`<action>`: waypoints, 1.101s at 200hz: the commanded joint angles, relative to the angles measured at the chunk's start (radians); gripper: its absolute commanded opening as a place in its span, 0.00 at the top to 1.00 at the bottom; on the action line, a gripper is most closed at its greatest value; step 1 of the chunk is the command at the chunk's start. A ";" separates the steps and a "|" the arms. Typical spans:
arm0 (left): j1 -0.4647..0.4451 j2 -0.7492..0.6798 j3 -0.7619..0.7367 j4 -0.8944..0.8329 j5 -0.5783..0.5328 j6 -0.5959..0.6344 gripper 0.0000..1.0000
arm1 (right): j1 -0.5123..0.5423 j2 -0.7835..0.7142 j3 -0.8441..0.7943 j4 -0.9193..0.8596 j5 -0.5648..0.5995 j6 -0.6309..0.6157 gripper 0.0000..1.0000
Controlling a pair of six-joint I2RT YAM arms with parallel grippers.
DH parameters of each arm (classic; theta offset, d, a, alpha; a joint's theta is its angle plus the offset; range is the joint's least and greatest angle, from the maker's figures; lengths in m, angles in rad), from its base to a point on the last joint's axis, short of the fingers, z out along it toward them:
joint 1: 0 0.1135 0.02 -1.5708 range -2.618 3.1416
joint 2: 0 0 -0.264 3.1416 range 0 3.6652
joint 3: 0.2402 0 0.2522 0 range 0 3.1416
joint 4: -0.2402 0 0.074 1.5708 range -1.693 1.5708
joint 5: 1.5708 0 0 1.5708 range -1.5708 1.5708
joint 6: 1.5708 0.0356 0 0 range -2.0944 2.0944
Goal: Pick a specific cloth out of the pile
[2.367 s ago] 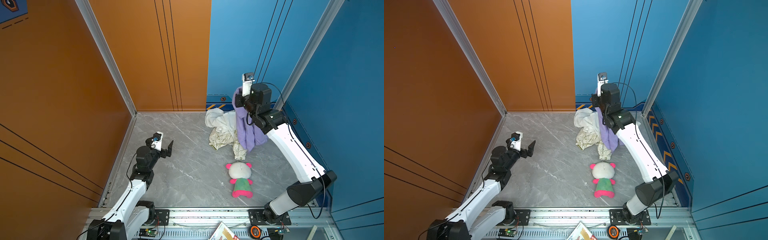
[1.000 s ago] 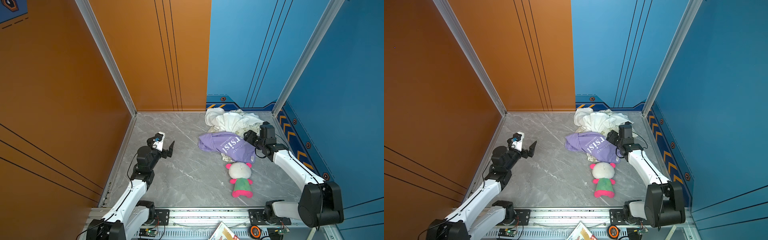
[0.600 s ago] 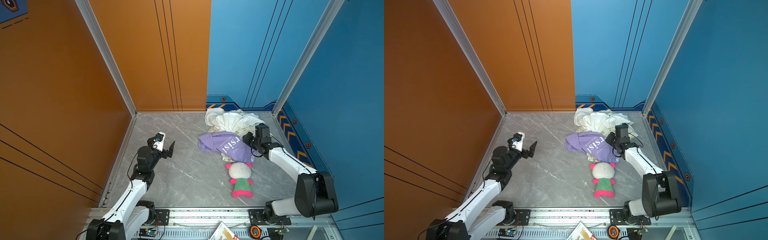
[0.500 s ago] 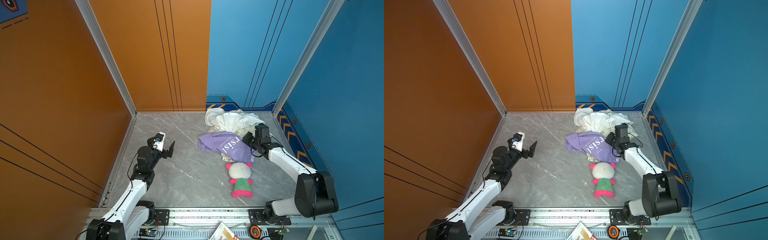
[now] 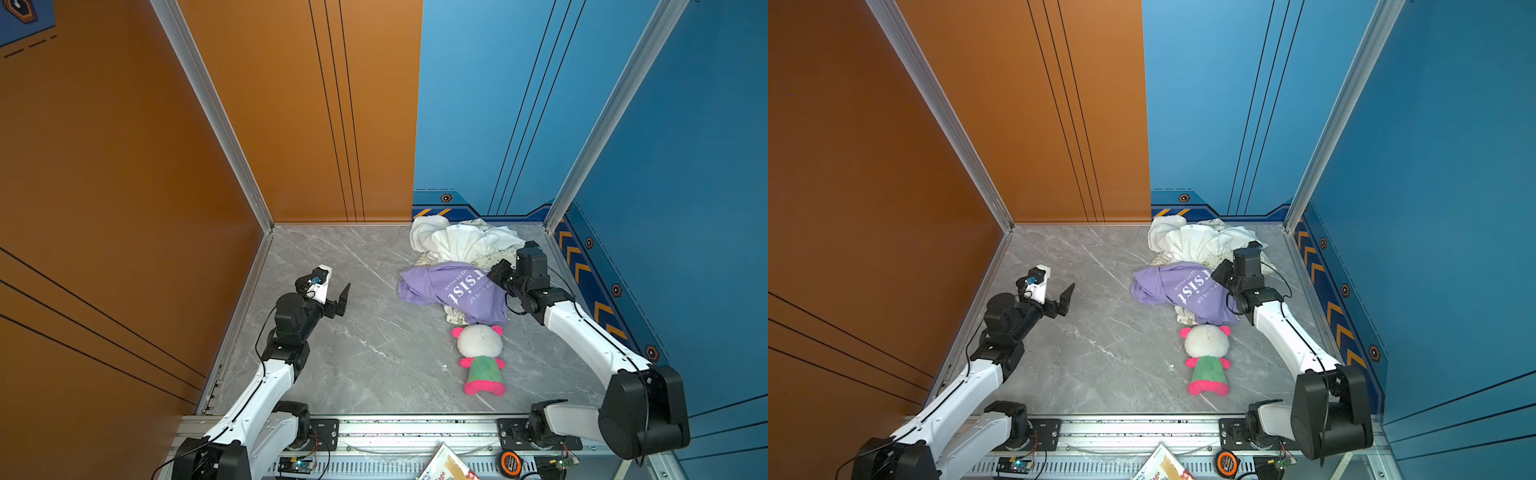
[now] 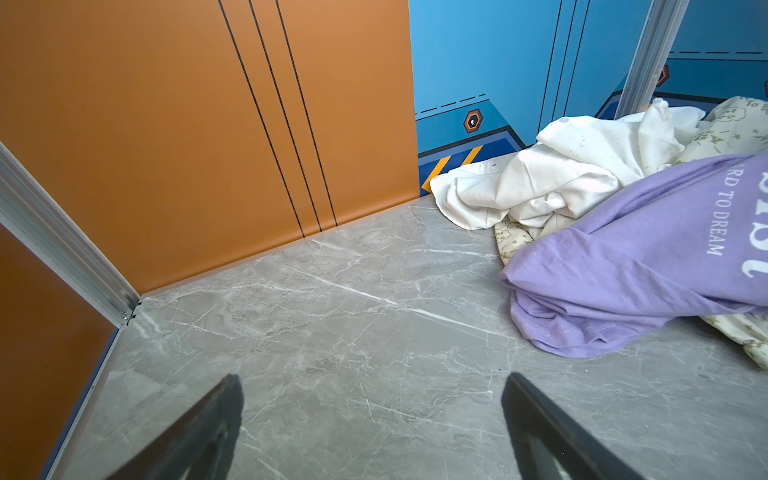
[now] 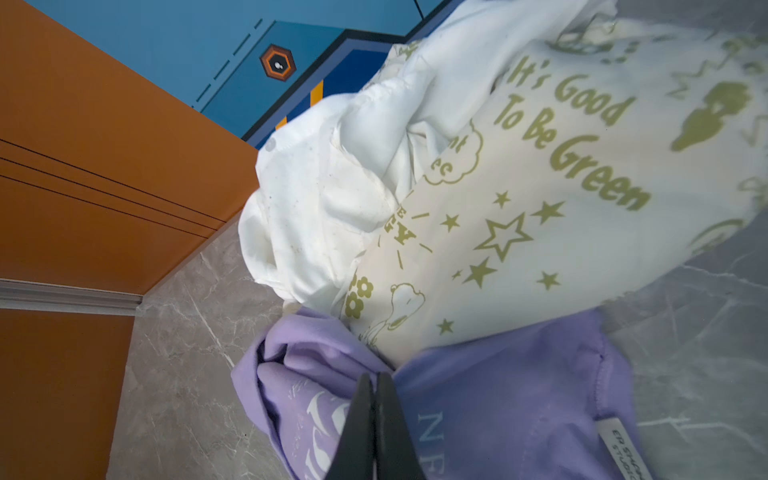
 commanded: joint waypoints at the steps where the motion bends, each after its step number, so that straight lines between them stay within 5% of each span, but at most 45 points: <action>1: -0.008 -0.012 -0.012 0.015 -0.010 0.015 0.02 | 0.008 -0.078 0.016 0.024 0.088 -0.002 1.00; 103: -0.008 -0.011 -0.008 0.015 -0.006 0.020 0.02 | 0.076 -0.233 0.149 0.099 0.333 -0.071 1.00; 180: -0.007 -0.021 -0.008 0.015 -0.006 0.023 0.02 | 0.293 -0.033 0.477 0.145 0.434 -0.343 1.00; 220: -0.007 -0.035 -0.013 0.014 -0.014 0.023 0.02 | 0.391 0.171 0.714 0.124 0.368 -0.413 1.00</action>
